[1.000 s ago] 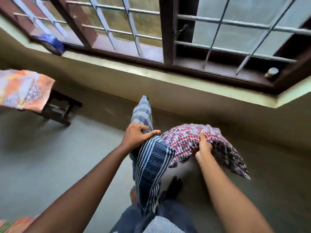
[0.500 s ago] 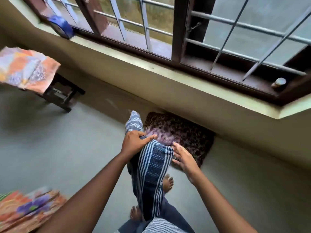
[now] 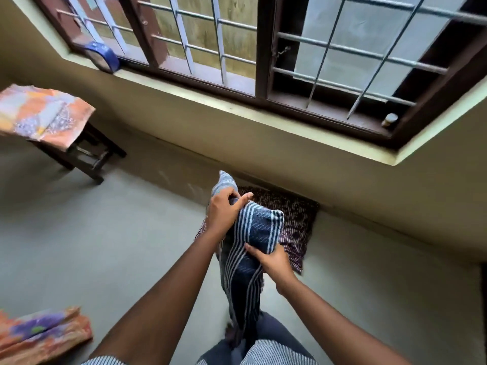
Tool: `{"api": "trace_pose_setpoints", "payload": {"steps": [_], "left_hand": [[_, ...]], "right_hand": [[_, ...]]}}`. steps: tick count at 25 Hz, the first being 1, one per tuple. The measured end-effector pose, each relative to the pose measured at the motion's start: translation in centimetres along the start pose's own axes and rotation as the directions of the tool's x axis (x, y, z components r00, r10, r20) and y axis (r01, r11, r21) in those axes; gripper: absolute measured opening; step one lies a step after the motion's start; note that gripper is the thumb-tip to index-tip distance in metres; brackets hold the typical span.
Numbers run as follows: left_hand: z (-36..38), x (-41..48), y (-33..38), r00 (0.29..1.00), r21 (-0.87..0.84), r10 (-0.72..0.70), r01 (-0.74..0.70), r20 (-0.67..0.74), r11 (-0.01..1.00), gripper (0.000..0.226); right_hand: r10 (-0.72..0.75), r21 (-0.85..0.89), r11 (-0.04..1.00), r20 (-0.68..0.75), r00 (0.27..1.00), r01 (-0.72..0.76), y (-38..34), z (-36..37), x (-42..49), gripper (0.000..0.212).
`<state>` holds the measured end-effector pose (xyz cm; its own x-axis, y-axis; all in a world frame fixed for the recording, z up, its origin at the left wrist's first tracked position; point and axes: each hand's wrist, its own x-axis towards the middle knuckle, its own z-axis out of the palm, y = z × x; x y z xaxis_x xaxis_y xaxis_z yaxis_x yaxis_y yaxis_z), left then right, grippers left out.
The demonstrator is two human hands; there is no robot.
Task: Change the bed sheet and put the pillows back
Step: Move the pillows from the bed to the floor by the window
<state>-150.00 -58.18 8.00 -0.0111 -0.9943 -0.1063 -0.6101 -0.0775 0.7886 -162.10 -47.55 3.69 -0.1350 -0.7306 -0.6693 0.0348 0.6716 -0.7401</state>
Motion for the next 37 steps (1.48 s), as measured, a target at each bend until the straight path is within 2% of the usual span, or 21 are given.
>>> {"api": "trace_pose_setpoints", "payload": {"steps": [1,2,4,6,8,9,10,12,13,14,15,16,18,19,21,23,25,28,32,35,37], "left_hand": [[-0.4,-1.2,0.0,1.0,-0.051,0.019,-0.018,0.008,0.999,0.024],[-0.7,-2.6,-0.2,1.0,-0.077,-0.017,0.018,0.01,0.997,0.028],[-1.3,-6.8,-1.7,0.964,-0.195,-0.263,0.264,0.033,0.945,0.048],[-1.7,-11.4,-4.3,0.797,-0.368,-0.588,0.593,0.139,0.717,0.06],[-1.2,-15.3,-7.8,0.541,-0.409,-0.785,0.817,0.302,0.406,0.074],[-0.5,-17.0,-9.0,0.42,-0.401,-0.832,0.876,0.362,0.268,0.082],[0.2,-18.4,-9.9,0.338,-0.391,-0.848,0.904,0.408,0.172,0.091],[1.8,-20.3,-9.8,0.233,-0.42,-0.833,0.908,0.502,0.001,0.105],[2.5,-20.9,-8.9,0.174,-0.428,-0.807,0.898,0.564,-0.106,0.103],[3.4,-21.4,-8.1,0.157,-0.462,-0.775,0.866,0.612,-0.19,0.09],[4.8,-21.5,-7.4,0.16,-0.48,-0.755,0.848,0.635,-0.224,0.073],[6.8,-21.5,-7.6,0.182,-0.51,-0.75,0.829,0.636,-0.231,0.073],[14.8,-22.6,-14.4,0.195,-0.591,-0.828,0.784,0.526,-0.191,0.104],[18.9,-22.9,-18.8,0.194,-0.651,-0.828,0.718,0.527,-0.246,0.113],[23.9,-22.7,-17.7,0.212,-0.714,-0.845,0.654,0.491,-0.25,0.112],[21.6,-19.5,-6.0,0.235,-0.722,-0.79,0.604,0.566,-0.338,0.092],[21.6,-17.5,-2.1,0.314,-0.75,-0.752,0.566,0.579,-0.342,0.085],[21.8,-14.4,-1.6,0.398,-0.812,-0.747,0.49,0.533,-0.318,0.09],[20.6,-9.8,-2.5,0.428,-0.865,-0.789,0.439,0.44,-0.244,0.098],[18.0,-7.5,-2.6,0.472,-0.903,-0.796,0.377,0.379,-0.206,0.103],[16.4,-6.5,-2.4,0.509,-0.935,-0.809,0.328,0.294,-0.134,0.102]], "right_hand": [[-0.034,0.052,0.998,-0.011,0.999,0.035,-0.3,0.3,-0.4,0.048],[-0.058,0.099,0.993,-0.028,0.998,0.06,-0.7,0.3,-0.5,0.041],[-0.046,0.197,0.979,-0.053,0.998,0.055,-1.7,-0.1,-0.8,0.04],[-0.014,0.268,0.963,-0.034,0.999,0.023,-2.3,-0.6,-1.3,0.041],[0.013,0.292,0.956,0.003,1.0,-0.014,-2.4,-1.2,-2.1,0.027],[0.032,0.293,0.955,0.019,0.999,-0.036,-2.1,-1.4,-2.3,0.021],[0.062,0.294,0.953,0.03,0.998,-0.068,-1.8,-1.6,-2.5,0.02],[0.139,0.298,0.942,0.073,0.988,-0.154,-1.0,-2.3,-2.3,0.032],[0.174,0.295,0.935,0.098,0.98,-0.196,-0.7,-3.1,-2.0,0.038],[0.204,0.281,0.932,0.114,0.972,-0.229,-0.5,-4.1,-1.4,0.039],[0.225,0.268,0.929,0.139,0.964,-0.256,-0.4,-5.5,-0.6,0.037],[0.239,0.257,0.926,0.169,0.956,-0.277,-0.5,-7.0,0.3,0.032],[0.253,0.245,0.919,0.236,0.938,-0.309,-1.6,-10.7,2.3,0.023],[0.252,0.242,0.917,0.266,0.931,-0.317,-2.2,-12.4,3.3,0.02],[0.269,0.235,0.908,0.307,0.913,-0.346,-3.1,-16.4,5.5,0.017],[0.317,0.272,0.871,0.324,0.892,-0.408,-3.5,-19.9,7.0,0.016],[0.371,0.336,0.81,0.342,0.864,-0.481,-3.8,-22.1,8.0,0.019],[0.403,0.388,0.771,0.318,0.858,-0.505,-3.8,-23.1,10.5,0.019],[0.415,0.356,0.772,0.345,0.842,-0.526,-5.5,-20.8,14.5,0.015],[0.354,0.346,0.788,0.423,0.834,-0.51,-8.4,-17.5,16.6,0.026],[0.28,0.342,0.811,0.484,0.829,-0.474,-10.0,-15.5,17.4,0.038]]}}
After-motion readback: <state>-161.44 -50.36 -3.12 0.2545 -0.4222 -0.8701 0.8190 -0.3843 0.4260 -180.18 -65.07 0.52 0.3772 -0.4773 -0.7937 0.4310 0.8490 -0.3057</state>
